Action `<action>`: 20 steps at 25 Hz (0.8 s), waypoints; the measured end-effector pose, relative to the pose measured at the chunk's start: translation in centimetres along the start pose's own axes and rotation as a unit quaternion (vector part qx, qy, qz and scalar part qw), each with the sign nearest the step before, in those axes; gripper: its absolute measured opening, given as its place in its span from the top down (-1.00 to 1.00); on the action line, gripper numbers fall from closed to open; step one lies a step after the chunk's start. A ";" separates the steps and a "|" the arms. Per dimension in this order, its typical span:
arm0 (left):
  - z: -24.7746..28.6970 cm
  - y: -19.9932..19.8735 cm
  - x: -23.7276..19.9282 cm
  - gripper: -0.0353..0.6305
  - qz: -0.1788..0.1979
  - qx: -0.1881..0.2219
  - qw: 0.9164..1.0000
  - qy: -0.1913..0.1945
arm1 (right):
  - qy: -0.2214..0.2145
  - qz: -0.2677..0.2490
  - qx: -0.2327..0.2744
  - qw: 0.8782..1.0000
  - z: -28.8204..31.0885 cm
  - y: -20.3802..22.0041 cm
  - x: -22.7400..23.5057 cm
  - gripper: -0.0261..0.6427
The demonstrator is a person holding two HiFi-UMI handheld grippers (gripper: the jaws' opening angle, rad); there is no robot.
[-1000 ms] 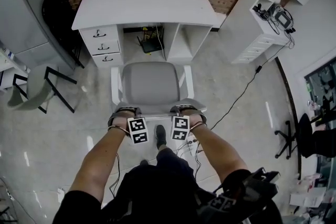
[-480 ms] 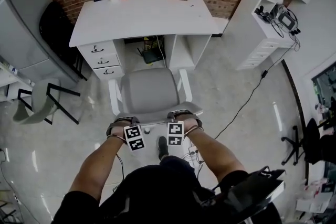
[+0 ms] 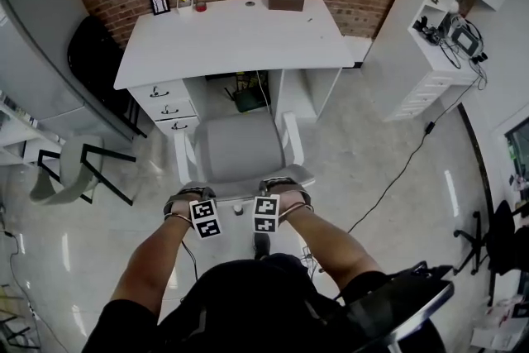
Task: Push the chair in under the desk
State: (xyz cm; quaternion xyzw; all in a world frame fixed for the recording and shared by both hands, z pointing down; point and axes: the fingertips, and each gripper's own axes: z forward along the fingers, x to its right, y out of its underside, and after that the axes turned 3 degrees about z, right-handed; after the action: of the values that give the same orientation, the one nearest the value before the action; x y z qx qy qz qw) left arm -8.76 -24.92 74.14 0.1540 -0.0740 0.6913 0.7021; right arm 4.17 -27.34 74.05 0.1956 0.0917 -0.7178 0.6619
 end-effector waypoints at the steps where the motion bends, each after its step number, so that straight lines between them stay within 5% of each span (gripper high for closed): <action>1: 0.2 0.2 -0.5 0.86 -0.003 -0.002 1.000 0.001 | 0.003 0.000 0.001 1.000 0.2 -0.1 0.5 0.89; 20: 3.2 2.1 -9.2 0.86 -0.005 -0.032 0.999 -0.025 | -0.005 0.012 -0.005 1.000 3.7 -0.6 8.2 0.89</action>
State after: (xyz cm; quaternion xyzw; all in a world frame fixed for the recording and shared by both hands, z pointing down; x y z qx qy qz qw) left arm -10.83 -34.70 74.47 0.1490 -0.1134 0.6807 0.7082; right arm 2.59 -36.16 74.03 0.1899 0.0890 -0.7102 0.6721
